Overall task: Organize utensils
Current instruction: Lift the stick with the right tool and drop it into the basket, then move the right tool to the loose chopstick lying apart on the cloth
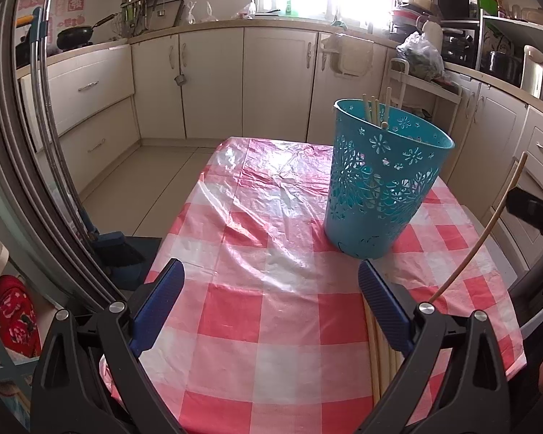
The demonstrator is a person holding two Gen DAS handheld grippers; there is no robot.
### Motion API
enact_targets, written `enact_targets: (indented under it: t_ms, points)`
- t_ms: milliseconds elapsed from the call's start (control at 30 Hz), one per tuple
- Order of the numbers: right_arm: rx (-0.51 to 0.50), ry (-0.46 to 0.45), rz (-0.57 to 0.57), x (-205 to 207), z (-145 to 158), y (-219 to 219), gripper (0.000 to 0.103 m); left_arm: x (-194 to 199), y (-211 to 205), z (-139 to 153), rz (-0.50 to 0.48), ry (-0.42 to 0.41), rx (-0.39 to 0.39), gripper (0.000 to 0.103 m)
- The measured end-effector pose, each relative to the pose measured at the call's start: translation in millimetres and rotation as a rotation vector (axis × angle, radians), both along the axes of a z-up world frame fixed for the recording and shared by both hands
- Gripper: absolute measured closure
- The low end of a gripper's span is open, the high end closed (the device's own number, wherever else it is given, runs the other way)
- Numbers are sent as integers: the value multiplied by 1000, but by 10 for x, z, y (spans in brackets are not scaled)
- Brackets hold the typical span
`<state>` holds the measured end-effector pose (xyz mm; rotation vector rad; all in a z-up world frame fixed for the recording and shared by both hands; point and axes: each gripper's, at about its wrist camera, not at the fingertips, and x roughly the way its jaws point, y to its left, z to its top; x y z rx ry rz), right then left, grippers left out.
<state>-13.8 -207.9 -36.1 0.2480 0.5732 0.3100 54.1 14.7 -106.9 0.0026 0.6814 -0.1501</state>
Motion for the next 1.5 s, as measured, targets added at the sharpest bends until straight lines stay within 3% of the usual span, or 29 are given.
enact_targets:
  t_ms: [167, 433, 633, 733, 967, 1100, 1133, 1200, 1267, 1367, 1400, 1500]
  points:
    - [-7, -47, 0, -20, 251, -9, 98, 13, 16, -28, 4, 9, -4, 10]
    - [-2, -170, 21, -32, 983, -55, 98, 39, 77, -82, 20, 27, -21, 10]
    - [17, -280, 10, 101, 1545, -81, 98, 50, 96, -101, 26, 33, -31, 10]
    - [-9, -318, -10, 243, 1652, -32, 98, 48, 100, -95, 28, 32, -33, 10]
    - [-29, -225, -73, 789, 1168, 9, 98, 54, 144, -86, 39, 30, -41, 10]
    - [23, -158, -116, 745, 906, -121, 96, 59, 205, -115, 52, 35, -42, 10]
    - [20, -161, -132, 669, 860, -161, 91, 65, 225, -129, 58, 39, -44, 10]
    - [13, -129, -198, 507, 670, -336, 40, 90, 268, -182, 71, 56, -52, 10]
    - [41, -41, -237, 394, 435, -561, 40, 108, 295, -237, 82, 71, -59, 10]
    - [120, 121, -341, 151, 30, -921, 49, 124, 306, -303, 87, 86, -66, 10]
    - [143, 178, -369, 88, -102, -999, 55, 127, 301, -315, 87, 89, -66, 10]
    - [173, 291, -413, -80, -434, -1069, 57, 137, 252, -350, 77, 99, -64, 10]
